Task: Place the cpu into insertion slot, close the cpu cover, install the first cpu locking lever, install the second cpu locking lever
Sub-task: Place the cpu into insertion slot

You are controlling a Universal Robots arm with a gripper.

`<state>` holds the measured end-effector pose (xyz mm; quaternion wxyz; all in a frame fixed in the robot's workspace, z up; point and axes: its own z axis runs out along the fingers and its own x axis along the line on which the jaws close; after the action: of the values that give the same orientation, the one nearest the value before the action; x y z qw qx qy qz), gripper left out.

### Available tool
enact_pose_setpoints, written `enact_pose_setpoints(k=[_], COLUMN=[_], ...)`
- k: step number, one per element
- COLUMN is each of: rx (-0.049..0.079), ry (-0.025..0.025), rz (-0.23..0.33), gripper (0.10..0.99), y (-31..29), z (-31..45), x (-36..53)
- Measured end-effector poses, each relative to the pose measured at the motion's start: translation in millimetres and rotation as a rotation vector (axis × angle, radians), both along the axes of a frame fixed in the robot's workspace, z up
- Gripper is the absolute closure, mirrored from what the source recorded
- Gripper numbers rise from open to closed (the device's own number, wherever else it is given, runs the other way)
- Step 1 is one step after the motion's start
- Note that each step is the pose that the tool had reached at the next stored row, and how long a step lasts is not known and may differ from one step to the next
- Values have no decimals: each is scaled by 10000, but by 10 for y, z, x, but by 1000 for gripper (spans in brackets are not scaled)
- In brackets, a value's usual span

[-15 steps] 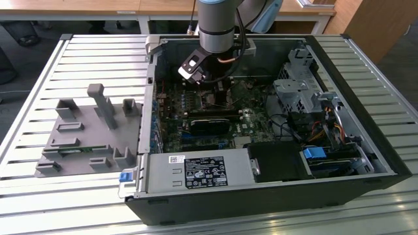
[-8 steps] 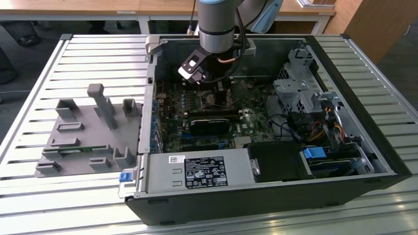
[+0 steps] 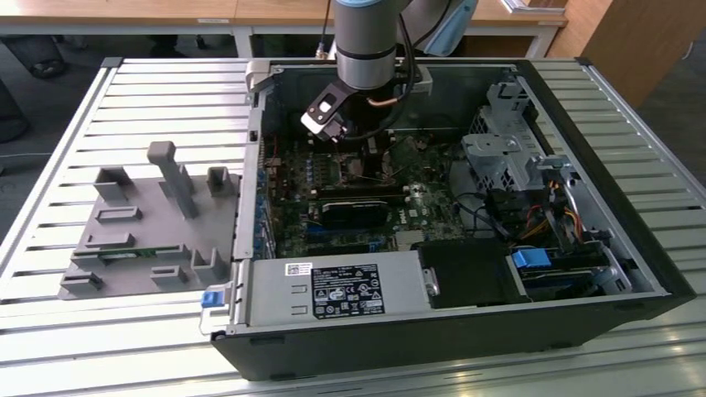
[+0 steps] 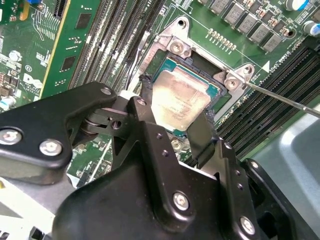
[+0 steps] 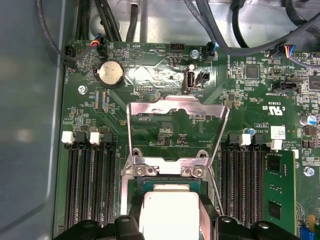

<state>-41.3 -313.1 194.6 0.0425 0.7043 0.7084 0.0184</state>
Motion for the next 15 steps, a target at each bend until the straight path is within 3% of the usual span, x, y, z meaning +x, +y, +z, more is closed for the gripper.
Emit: enact_pose_setpoints(k=[15], rx=[35], ry=[1], rz=[0], gripper=[561], y=[0], z=[-4], x=[0])
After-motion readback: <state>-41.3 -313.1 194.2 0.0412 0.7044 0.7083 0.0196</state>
